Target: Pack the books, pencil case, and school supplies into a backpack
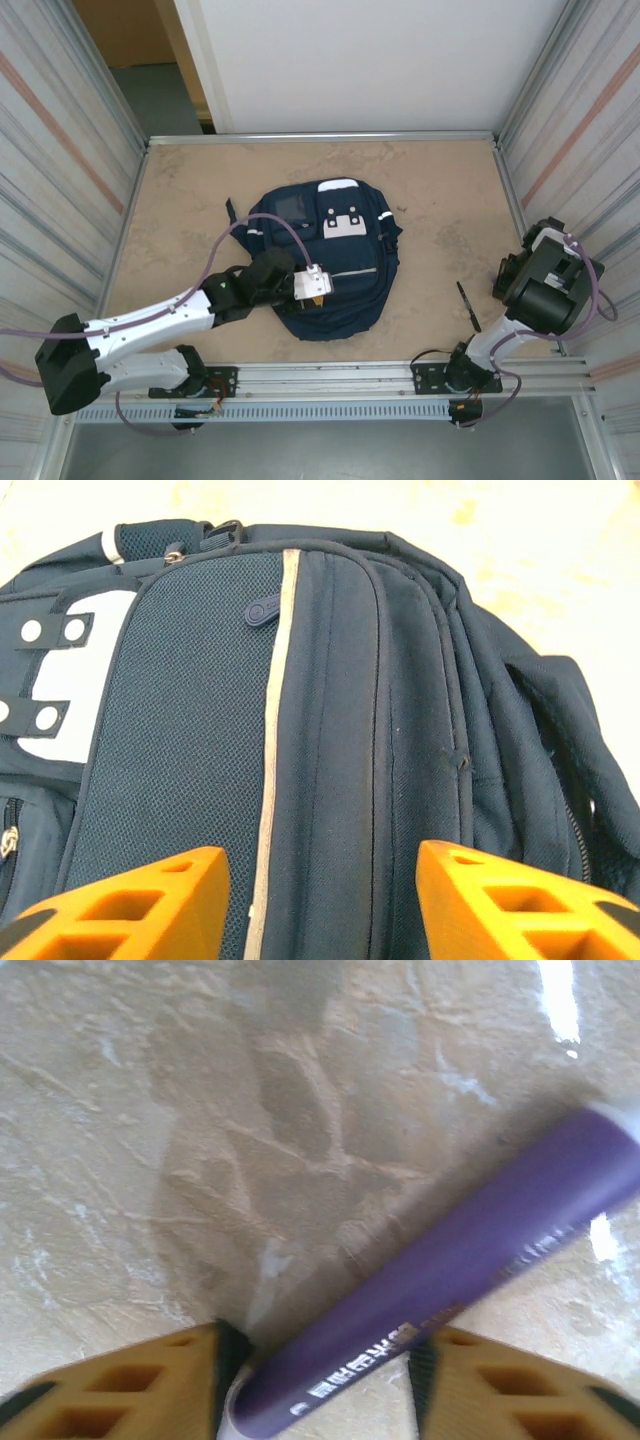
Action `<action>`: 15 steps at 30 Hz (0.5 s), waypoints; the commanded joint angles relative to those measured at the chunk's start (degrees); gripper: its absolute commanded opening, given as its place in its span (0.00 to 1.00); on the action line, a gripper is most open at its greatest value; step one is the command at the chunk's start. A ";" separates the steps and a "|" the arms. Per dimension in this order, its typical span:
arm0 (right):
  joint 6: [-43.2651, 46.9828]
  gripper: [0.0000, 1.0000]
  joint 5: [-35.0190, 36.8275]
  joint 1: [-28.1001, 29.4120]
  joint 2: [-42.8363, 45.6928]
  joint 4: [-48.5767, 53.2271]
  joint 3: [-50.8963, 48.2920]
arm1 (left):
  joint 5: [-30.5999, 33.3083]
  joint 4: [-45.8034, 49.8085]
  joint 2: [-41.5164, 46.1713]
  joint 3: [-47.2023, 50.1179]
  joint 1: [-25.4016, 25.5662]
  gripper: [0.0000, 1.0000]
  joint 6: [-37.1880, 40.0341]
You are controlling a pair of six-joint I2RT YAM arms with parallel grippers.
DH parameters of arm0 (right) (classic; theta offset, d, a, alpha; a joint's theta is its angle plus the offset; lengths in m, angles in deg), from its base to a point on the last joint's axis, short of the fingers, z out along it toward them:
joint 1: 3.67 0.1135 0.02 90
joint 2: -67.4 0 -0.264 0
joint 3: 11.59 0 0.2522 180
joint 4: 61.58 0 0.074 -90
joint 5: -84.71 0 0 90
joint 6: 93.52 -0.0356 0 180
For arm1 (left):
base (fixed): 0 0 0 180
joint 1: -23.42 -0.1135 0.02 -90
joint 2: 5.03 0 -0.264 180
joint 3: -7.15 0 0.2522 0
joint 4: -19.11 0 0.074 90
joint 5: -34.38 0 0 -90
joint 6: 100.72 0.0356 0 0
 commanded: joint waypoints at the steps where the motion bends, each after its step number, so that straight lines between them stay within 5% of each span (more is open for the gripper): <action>1: -0.36 0.23 0.65 0.98 -1.58 -0.40 -2.12 | 1.53 -1.71 0.43 1.94 -0.52 0.56 1.24; 5: 0.61 0.06 0.85 2.00 -0.42 0.30 -1.39 | 3.07 -4.66 -0.66 3.80 -0.61 0.61 1.48; 10: 1.60 0.05 -0.31 4.18 2.94 1.42 -1.59 | 3.84 -6.74 -3.75 4.15 -0.70 0.66 0.29; 15: 3.13 0.05 0.68 13.24 7.63 1.33 -1.10 | 2.74 -6.19 -7.76 3.11 -0.70 0.71 -0.25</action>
